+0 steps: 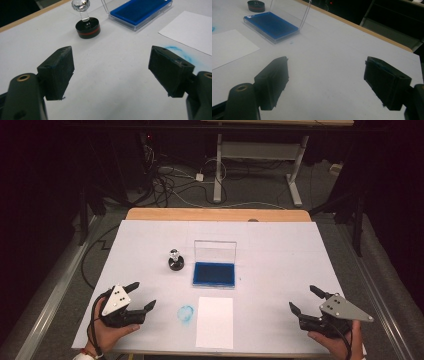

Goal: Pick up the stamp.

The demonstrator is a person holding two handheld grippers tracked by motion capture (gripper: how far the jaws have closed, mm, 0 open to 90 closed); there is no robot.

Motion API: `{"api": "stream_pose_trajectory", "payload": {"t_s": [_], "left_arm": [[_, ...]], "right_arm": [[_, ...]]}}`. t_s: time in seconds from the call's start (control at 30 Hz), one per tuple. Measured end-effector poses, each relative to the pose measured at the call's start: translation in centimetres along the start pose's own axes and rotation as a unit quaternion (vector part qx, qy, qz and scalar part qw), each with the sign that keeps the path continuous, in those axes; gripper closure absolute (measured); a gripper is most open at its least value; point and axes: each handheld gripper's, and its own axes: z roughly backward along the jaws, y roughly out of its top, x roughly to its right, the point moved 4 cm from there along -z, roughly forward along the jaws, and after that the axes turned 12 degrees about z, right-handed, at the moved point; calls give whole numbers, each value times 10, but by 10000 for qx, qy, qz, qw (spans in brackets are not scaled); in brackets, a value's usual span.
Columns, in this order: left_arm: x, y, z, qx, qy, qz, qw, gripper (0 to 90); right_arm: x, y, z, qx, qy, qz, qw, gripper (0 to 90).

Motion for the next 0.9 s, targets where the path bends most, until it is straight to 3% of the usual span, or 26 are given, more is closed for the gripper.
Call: {"api": "stream_pose_trajectory", "payload": {"t_s": [0.23, 0.6, 0.9], "left_arm": [[-3, -2, 0, -59, 92, -12, 9999, 205], [-8, -5, -4, -184, 87, 92, 9998, 211], [-6, -4, -7, -276, 112, -33, 9996, 218]], "right_arm": [[-3, 2, -6, -30, 64, 63, 10000, 201], [5, 7, -16, 27, 21, 60, 10000, 198], [3, 5, -17, -32, 49, 108, 9999, 194]]}}
